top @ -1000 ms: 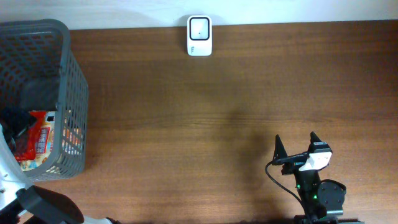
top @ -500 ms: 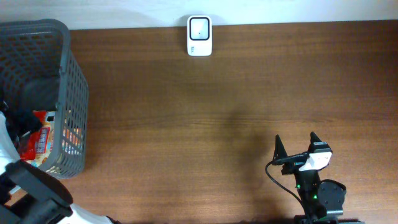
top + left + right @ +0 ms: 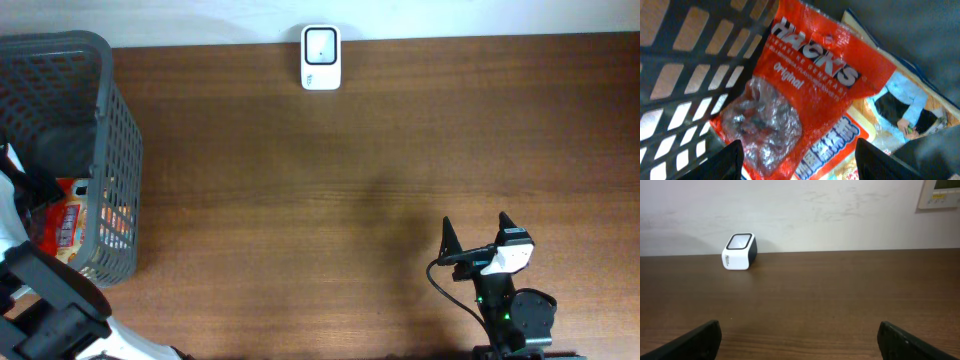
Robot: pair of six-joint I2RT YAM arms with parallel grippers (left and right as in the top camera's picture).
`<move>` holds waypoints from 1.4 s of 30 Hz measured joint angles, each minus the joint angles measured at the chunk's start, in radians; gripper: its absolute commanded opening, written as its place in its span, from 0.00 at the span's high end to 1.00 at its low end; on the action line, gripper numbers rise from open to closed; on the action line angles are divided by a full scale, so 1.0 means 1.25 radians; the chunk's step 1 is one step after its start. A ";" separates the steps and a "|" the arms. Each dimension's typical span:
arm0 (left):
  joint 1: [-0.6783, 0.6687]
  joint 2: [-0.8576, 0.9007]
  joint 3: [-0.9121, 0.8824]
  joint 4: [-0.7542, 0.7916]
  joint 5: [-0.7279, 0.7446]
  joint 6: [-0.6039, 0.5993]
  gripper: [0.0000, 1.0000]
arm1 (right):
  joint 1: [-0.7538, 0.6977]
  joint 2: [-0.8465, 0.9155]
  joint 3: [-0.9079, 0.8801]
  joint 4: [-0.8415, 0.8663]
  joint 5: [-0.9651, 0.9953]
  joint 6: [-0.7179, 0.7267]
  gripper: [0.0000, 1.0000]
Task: Scan the item barcode
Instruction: 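Grasp the red HACKS bag with the left gripper, drop it on table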
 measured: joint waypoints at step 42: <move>-0.350 -0.330 0.529 -0.280 0.548 -0.101 1.00 | 0.000 0.000 0.000 0.000 0.000 -0.001 0.02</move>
